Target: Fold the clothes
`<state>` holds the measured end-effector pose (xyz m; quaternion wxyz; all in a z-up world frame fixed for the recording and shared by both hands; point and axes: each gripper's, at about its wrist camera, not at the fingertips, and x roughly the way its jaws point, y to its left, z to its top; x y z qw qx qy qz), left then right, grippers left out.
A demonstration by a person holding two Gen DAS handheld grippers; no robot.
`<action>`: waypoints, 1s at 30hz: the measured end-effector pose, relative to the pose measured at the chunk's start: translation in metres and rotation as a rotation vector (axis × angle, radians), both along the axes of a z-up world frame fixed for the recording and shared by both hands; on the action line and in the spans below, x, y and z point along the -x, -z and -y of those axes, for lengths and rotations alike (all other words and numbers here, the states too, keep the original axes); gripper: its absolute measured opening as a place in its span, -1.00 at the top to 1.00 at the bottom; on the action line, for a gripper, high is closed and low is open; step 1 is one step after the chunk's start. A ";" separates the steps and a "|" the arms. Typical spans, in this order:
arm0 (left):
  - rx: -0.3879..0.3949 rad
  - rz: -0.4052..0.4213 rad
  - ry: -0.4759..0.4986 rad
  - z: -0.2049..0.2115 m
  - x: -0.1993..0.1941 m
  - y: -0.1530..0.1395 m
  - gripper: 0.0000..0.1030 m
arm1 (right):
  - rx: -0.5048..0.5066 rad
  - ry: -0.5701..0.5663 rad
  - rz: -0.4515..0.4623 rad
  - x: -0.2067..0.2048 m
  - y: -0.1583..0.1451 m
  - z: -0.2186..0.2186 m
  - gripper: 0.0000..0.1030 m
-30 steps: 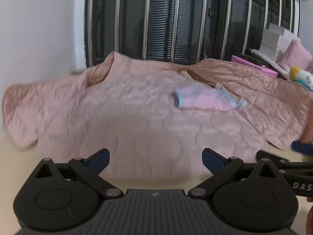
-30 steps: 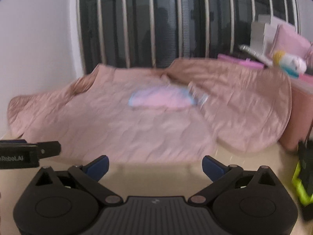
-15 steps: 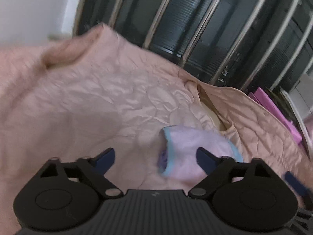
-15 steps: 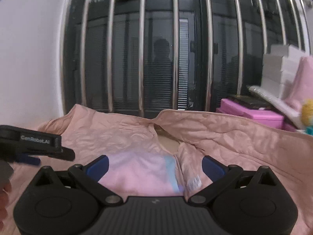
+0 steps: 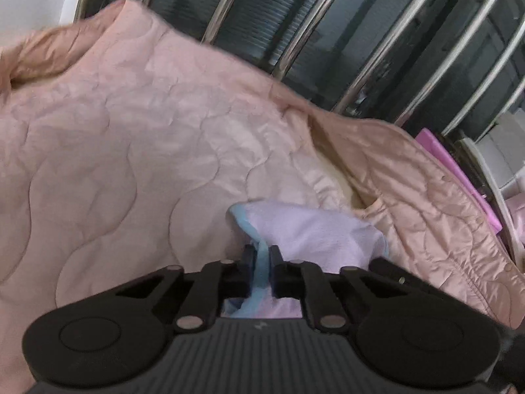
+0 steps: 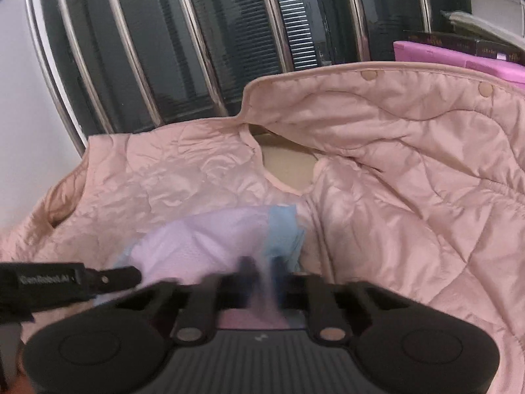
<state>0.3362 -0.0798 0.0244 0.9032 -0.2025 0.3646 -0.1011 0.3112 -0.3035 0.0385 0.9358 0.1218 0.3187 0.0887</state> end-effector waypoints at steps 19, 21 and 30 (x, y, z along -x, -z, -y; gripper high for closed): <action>0.247 0.541 0.073 -0.040 0.105 -0.146 0.85 | -0.184 -0.158 0.648 0.128 -0.155 -0.015 0.91; 0.220 0.432 0.046 -0.035 0.085 -0.135 0.77 | -0.100 -0.148 0.563 0.110 -0.142 -0.024 0.76; -0.012 0.220 -0.104 -0.041 0.053 -0.110 -0.51 | 0.371 -0.339 0.206 0.061 -0.072 -0.062 -0.13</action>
